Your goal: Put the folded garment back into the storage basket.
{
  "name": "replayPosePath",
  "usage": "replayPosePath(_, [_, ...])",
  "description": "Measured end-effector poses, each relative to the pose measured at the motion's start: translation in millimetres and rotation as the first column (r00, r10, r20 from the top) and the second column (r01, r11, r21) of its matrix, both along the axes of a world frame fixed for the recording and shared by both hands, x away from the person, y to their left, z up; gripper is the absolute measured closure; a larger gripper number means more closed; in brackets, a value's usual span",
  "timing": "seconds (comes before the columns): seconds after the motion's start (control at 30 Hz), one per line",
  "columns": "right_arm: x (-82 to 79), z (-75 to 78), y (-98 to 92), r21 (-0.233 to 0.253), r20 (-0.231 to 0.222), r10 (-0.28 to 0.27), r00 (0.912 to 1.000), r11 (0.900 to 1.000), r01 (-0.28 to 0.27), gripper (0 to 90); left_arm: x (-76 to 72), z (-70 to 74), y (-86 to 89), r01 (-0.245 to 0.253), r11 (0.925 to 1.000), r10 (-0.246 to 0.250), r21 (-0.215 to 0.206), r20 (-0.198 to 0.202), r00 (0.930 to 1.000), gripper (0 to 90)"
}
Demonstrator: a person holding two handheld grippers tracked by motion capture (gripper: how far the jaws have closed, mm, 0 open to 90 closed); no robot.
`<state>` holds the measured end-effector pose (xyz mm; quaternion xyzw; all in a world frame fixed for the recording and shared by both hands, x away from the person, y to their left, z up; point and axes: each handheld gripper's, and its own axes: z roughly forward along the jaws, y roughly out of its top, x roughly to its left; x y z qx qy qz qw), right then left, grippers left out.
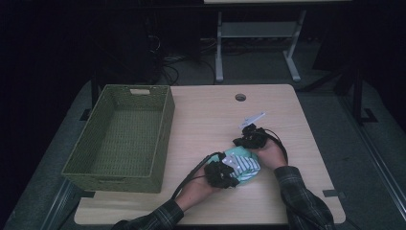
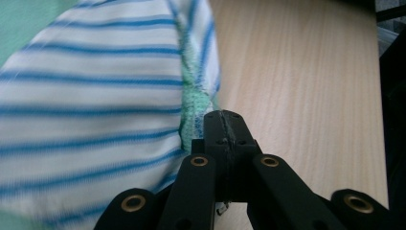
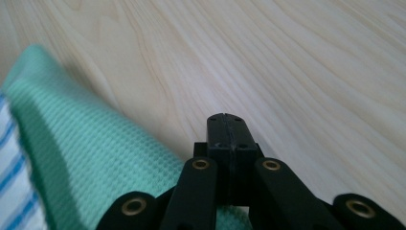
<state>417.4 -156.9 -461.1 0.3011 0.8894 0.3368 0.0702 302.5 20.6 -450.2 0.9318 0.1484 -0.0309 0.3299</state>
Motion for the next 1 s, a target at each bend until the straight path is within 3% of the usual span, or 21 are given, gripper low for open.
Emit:
replayPosePath(0.37, [-9.0,-0.1,-24.3,0.014,-0.008,-0.013,0.9999,1.0,0.014,89.9,12.2,2.8,25.3,-0.06,0.9979,0.06,0.022,0.009,0.9981,89.3])
replayPosePath(0.6, [-16.4,-2.1,-34.4,0.024,-0.016,-0.021,0.9996,0.999,0.022,89.9,21.9,5.2,40.1,-0.113,0.9935,0.113,0.013,0.01,0.9936,89.1])
replayPosePath(1.0, [-40.1,0.1,-47.6,0.035,-0.018,-0.013,0.9998,0.999,0.013,89.9,32.2,4.9,51.3,-0.147,0.9886,0.147,0.03,0.024,0.9889,89.2])
